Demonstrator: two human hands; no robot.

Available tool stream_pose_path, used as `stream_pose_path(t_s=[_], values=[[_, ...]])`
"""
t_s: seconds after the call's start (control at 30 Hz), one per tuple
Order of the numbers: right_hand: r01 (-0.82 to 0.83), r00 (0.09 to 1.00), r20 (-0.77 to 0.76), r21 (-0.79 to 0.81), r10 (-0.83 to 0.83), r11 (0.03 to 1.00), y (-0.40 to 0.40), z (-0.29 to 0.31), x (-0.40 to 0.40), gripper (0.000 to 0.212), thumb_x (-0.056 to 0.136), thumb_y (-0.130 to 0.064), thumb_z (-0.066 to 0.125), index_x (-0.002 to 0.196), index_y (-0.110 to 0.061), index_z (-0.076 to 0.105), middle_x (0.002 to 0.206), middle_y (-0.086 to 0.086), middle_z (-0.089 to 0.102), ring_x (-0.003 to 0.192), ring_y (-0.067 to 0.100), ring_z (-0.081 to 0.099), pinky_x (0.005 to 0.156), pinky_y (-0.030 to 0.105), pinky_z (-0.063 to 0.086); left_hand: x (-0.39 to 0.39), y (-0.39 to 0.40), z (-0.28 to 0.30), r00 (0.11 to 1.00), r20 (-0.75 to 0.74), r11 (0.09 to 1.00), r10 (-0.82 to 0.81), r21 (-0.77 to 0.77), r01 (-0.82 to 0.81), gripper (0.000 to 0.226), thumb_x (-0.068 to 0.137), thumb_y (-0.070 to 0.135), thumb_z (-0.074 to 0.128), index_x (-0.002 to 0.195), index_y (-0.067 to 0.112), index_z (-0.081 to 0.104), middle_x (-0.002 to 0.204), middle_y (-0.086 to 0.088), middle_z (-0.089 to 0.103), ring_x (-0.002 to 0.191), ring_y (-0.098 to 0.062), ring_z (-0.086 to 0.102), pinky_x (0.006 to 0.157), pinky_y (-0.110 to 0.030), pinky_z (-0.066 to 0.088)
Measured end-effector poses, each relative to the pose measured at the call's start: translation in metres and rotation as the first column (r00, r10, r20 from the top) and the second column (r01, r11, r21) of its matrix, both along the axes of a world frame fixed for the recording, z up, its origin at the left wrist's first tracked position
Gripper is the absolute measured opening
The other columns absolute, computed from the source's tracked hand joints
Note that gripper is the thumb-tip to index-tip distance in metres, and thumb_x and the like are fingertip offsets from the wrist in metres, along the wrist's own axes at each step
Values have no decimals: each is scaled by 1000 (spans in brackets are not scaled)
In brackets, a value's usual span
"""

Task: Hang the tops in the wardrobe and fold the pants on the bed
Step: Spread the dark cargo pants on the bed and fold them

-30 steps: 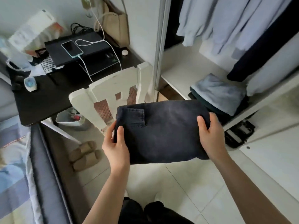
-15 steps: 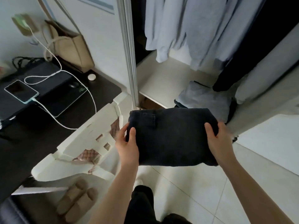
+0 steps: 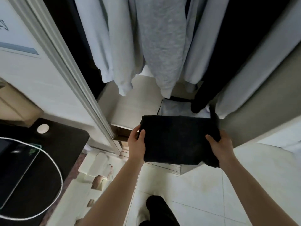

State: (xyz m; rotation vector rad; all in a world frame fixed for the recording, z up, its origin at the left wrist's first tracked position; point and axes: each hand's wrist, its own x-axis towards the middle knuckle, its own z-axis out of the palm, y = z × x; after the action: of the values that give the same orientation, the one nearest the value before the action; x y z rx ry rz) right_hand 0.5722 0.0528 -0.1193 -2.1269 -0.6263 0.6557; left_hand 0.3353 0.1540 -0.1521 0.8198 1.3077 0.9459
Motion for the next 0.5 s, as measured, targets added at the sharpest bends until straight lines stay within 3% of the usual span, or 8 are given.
stream_pose_path(t_s=[0.1,0.17,0.23,0.3,0.37,0.43,0.5], values=[[177,979,-118,79,-167,981,37,-2,28,37,92,-26,60,126,-13,55,113,11,63,106,32,60,95,46,49,34,48,-1,980,133,987,-146,-42,153,34,96,14,58,124,33,61,124,-1,63,111,-21,62,93,-42,55],[226,971,-121,167,-207,960,61,-6,47,38,89,-31,61,126,-23,54,118,8,63,106,29,61,96,48,49,57,81,-4,968,139,978,-207,54,202,43,88,11,68,121,38,61,124,0,65,113,-21,63,95,-43,54],[228,972,0,223,-234,948,77,-15,61,40,89,-23,61,127,-16,55,121,11,63,111,28,60,99,41,47,77,107,-10,962,104,964,-254,111,242,56,82,6,73,126,38,58,124,3,67,113,-17,64,94,-36,54],[225,953,156,204,-258,953,86,-33,74,41,90,-14,59,127,2,52,124,20,60,115,32,57,99,34,43,95,129,-28,943,-13,937,-333,110,332,64,84,9,73,139,30,49,130,2,63,118,-16,60,100,-37,50],[196,944,257,75,-209,978,93,-55,82,48,92,-14,58,132,8,43,128,28,55,119,39,53,98,36,38,110,144,-53,823,-243,845,-513,28,534,71,89,12,67,150,21,30,142,-5,51,130,-23,49,109,-44,41],[144,958,264,-93,-115,985,100,-70,88,53,94,-14,57,135,12,34,132,32,49,122,43,49,98,40,37,120,149,-76,648,-401,734,-647,-99,672,86,89,8,65,155,19,10,149,-11,40,137,-30,39,113,-43,35],[114,960,271,-162,-67,980,106,-75,94,56,96,-19,55,134,15,33,135,33,46,125,43,47,100,39,36,124,151,-84,619,-465,734,-633,-109,670,86,86,3,65,153,20,13,145,-14,42,135,-33,40,106,-36,38]])
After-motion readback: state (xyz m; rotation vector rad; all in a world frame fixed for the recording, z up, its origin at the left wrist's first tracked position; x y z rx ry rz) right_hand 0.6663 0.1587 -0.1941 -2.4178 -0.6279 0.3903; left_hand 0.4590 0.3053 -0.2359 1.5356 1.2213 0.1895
